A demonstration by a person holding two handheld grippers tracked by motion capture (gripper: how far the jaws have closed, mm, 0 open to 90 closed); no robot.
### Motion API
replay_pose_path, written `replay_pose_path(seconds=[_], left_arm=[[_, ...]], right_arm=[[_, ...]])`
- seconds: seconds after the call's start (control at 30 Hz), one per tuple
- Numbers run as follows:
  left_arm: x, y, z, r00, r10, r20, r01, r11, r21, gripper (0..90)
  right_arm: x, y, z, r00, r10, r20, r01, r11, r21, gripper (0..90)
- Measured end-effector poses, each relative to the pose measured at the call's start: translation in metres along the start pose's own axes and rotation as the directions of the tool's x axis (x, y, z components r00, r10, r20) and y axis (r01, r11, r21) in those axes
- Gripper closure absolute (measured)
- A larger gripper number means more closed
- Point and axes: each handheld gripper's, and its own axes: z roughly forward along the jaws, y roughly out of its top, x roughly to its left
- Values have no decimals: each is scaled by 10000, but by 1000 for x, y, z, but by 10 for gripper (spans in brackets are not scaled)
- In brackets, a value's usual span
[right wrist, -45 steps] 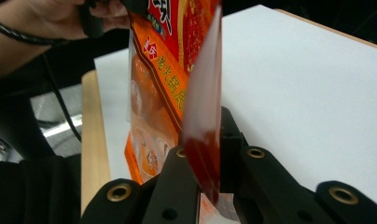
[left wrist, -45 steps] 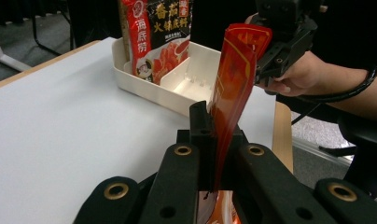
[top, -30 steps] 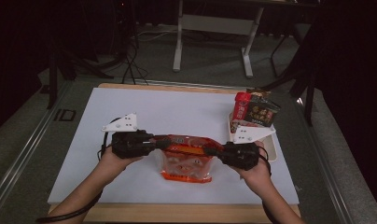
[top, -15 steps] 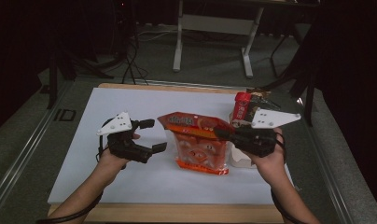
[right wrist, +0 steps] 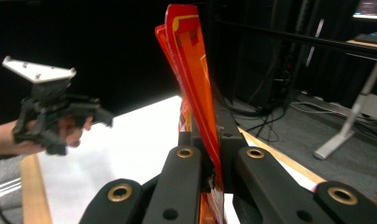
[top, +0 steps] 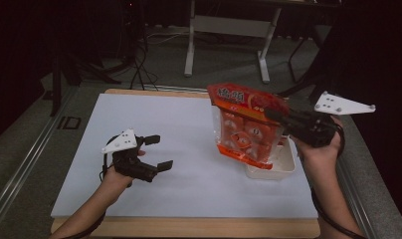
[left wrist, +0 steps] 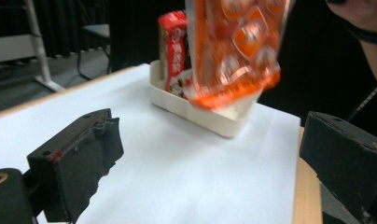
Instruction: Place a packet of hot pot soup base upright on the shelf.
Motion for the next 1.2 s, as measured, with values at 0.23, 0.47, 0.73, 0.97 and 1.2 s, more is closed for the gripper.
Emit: replay_pose_path(seconds=[0.23,0.47,0.73,0.97,1.2], left_arm=[[4,-18,-4,9995,-259,-188,261,9996,102,37],[7,-42,-3,9974,-596,-393,617,9965,560,38],[8,-54,-4,9942,-948,-506,974,9939,508,37],[9,-58,-2,9941,-921,-580,956,9936,594,37],[11,-59,-3,9932,-966,-646,1002,9935,549,37]], right_arm=[[-25,-5,-17,9969,475,622,-468,9988,-118,900],[-47,-22,-26,9888,984,1123,-990,9951,-9,900],[-64,-43,-24,9786,1528,1374,-1572,9874,210,900],[-71,-62,-17,9759,1859,1144,-1892,9818,185,900],[-73,-76,-11,9695,2185,1108,-2223,9747,233,900]])
